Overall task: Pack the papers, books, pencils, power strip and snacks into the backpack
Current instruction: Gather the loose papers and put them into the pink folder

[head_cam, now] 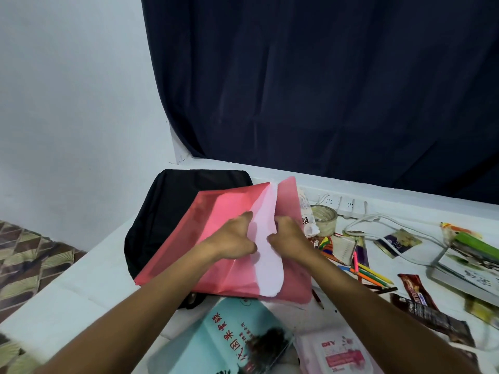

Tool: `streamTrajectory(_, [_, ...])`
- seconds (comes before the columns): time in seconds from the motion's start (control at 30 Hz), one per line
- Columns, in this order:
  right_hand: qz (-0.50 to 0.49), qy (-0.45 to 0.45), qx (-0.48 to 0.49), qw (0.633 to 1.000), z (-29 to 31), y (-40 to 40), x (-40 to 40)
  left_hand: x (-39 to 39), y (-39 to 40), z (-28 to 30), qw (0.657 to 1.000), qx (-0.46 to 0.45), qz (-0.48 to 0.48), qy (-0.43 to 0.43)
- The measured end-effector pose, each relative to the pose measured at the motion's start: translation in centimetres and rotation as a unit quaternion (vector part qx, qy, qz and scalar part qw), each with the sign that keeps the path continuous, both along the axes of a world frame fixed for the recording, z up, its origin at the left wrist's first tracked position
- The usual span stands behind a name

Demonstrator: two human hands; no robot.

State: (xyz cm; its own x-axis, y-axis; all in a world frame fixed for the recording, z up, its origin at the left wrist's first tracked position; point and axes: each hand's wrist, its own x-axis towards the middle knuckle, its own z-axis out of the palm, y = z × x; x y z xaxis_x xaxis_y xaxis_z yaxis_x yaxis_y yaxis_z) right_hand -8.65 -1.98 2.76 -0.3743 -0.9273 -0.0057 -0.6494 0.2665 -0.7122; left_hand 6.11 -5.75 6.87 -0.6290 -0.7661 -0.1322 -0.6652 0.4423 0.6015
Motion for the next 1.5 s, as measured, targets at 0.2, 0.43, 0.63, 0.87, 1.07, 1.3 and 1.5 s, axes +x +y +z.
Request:
streamTrajectory(0.2, [-0.011, -0.294, 0.011, 0.956, -0.4, -0.5, 1.2, -0.5, 0.8, 0.5, 0.999, -0.031, -0.015, 0.005])
streamTrajectory(0.43, [-0.083, -0.458, -0.036, 0.884, -1.6, -1.6, 0.1, 0.0, 1.2, 0.4, 0.999, -0.04, -0.022, 0.001])
streamTrajectory(0.63, [-0.134, -0.412, -0.057, 0.899, -1.4, -1.9, 0.0, -0.3, 2.8, 0.8, 0.996, -0.053, -0.078, -0.007])
streamTrajectory(0.87, [-0.067, -0.391, 0.036, 0.917, -0.8, -1.3, -0.9, 0.0, 2.8, 1.1, 0.998, -0.046, -0.05, 0.017])
streamTrajectory(1.07, [-0.048, -0.416, 0.038, 0.908, -2.3, -0.7, 0.0, -0.7, 3.1, 0.4, 0.998, -0.026, -0.055, 0.019])
streamTrajectory(1.3, [-0.057, -0.5, -0.01, 0.864, -4.4, 0.6, 0.2, 1.2, 0.3, -1.7, 0.969, 0.149, -0.017, 0.198])
streamTrajectory(1.5, [-0.044, -0.517, -0.051, 0.853, -4.4, 1.7, -0.9, 8.3, -7.4, -5.9, 0.932, 0.156, 0.275, 0.178])
